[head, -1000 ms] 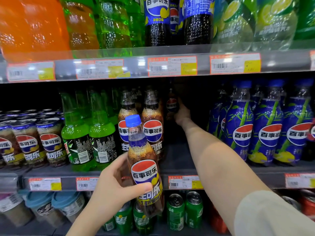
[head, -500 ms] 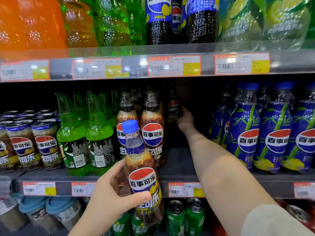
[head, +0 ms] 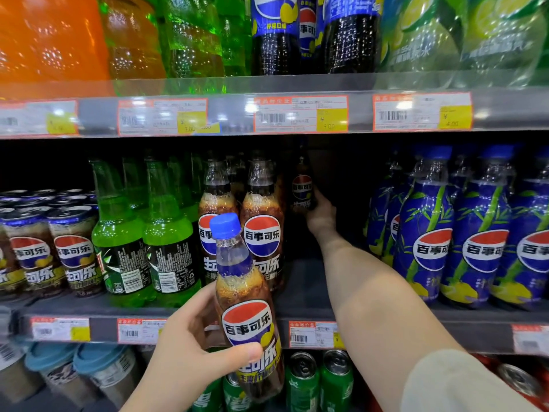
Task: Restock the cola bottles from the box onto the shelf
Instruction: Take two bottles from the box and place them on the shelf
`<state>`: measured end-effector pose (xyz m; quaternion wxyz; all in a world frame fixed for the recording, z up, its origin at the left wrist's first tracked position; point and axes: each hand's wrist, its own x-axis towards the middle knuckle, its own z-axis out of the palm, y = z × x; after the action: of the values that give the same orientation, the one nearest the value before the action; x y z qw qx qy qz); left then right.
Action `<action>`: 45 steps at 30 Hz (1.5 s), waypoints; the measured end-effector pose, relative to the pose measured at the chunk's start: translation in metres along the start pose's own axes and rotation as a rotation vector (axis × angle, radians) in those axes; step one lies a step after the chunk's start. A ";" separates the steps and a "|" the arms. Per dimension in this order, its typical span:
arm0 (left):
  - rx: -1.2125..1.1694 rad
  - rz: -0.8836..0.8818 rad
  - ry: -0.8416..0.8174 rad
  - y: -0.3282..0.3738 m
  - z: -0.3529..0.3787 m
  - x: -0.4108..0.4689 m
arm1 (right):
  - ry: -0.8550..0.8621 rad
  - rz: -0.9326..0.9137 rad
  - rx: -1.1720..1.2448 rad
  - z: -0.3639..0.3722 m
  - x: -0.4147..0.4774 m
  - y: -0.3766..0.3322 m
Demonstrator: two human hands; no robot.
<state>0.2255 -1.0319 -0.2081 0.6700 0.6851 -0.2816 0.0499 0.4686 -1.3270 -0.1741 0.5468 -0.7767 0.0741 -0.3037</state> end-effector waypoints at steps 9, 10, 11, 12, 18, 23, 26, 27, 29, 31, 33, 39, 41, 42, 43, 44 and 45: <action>0.009 -0.021 -0.023 0.001 0.006 0.002 | -0.017 0.023 -0.001 -0.001 0.002 0.002; 0.011 -0.026 -0.030 0.002 0.006 0.003 | -0.011 0.035 0.000 -0.002 0.002 0.002; 0.020 -0.032 -0.034 0.003 0.007 0.004 | -0.001 0.041 0.001 -0.004 0.002 0.002; 0.030 -0.038 -0.040 0.004 0.008 0.004 | 0.010 0.040 0.007 -0.005 0.003 0.003; 0.097 -0.093 -0.097 0.020 0.016 0.013 | 0.078 0.003 0.014 -0.019 -0.032 -0.028; 0.117 -0.104 -0.124 0.030 0.027 0.028 | 0.155 0.104 0.132 -0.041 -0.104 -0.083; 0.122 -0.100 -0.131 0.035 0.036 0.034 | -0.126 0.234 0.348 -0.075 -0.176 -0.115; 0.119 -0.102 -0.137 0.038 0.039 0.037 | -0.255 0.247 0.347 -0.088 -0.195 -0.122; 0.099 -0.119 -0.161 0.044 0.043 0.041 | -0.483 0.272 0.361 -0.112 -0.220 -0.126; 0.084 -0.132 -0.189 0.050 0.046 0.046 | -0.626 0.257 0.347 -0.131 -0.231 -0.123; 0.070 -0.146 -0.204 0.054 0.050 0.050 | -0.693 0.217 0.253 -0.144 -0.233 -0.118; 0.127 -0.117 -0.249 0.066 0.058 0.057 | -0.682 0.164 0.184 -0.156 -0.234 -0.121; 0.140 -0.111 -0.240 0.067 0.060 0.057 | -0.679 0.115 0.150 -0.157 -0.233 -0.118; 0.135 -0.115 -0.216 0.067 0.061 0.058 | -0.679 0.089 0.136 -0.157 -0.232 -0.118; 0.119 -0.128 -0.179 0.066 0.062 0.058 | -0.667 0.071 0.124 -0.156 -0.231 -0.117; 0.104 -0.150 -0.127 0.066 0.063 0.058 | -0.641 0.064 0.120 -0.155 -0.229 -0.116; 0.109 -0.171 -0.069 0.066 0.065 0.057 | -0.607 0.071 0.124 -0.154 -0.226 -0.115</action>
<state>0.2238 -1.1075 -0.1306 0.6234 0.7434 -0.2417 -0.0158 0.1765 -1.3048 -0.1265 0.6003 -0.7942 -0.0843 -0.0425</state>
